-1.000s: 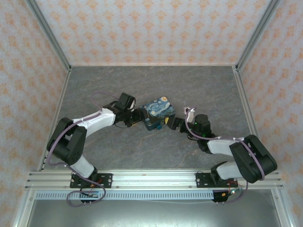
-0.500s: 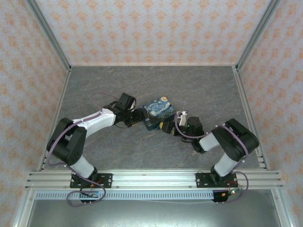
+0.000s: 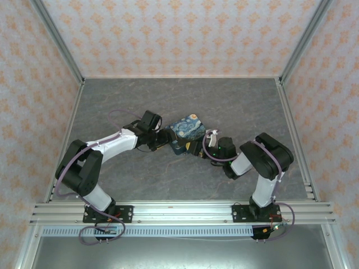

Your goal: Unlock a padlock with a key

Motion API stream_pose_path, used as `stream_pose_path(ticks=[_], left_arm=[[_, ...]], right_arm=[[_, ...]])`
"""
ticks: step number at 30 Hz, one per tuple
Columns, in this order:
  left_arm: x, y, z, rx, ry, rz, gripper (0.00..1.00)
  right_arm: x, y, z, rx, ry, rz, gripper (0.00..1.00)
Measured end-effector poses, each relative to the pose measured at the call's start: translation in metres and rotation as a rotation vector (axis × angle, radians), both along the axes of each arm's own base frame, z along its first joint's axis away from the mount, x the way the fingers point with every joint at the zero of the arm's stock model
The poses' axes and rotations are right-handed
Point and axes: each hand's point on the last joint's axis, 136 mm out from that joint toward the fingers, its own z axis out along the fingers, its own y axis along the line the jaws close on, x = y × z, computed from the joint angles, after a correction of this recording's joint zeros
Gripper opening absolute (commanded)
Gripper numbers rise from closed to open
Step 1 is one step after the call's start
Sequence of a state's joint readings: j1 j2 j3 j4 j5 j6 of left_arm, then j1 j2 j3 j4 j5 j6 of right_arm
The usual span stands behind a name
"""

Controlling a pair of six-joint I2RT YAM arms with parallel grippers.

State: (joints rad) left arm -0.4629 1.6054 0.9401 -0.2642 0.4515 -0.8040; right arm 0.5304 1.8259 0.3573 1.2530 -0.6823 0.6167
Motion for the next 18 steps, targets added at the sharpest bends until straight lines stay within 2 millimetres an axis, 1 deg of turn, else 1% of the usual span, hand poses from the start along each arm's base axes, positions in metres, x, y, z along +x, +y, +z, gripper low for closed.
stream_pose_path(ticks=[3,6,9,18], left_arm=[[0.0005,0.0001,0.0001,0.005,-0.003,0.002,0.71],[0.0006,0.0002,0.0002,0.005,-0.003,0.002,0.71],[0.0006,0.0002,0.0002,0.005,-0.003,0.002,0.71],[0.0002,0.0002,0.0,0.005,-0.002,0.002,0.71]], right_arm=[[0.0021,0.0025,0.0002,0.017,-0.003,0.004,0.7],[0.0003,0.004,-0.0003,0.028,0.003,0.015,0.65],[-0.0008,0.0049,0.0009,0.034,0.003,0.024,0.62],[-0.0066,0.0015,-0.0034,0.019,0.01,0.027,0.51]])
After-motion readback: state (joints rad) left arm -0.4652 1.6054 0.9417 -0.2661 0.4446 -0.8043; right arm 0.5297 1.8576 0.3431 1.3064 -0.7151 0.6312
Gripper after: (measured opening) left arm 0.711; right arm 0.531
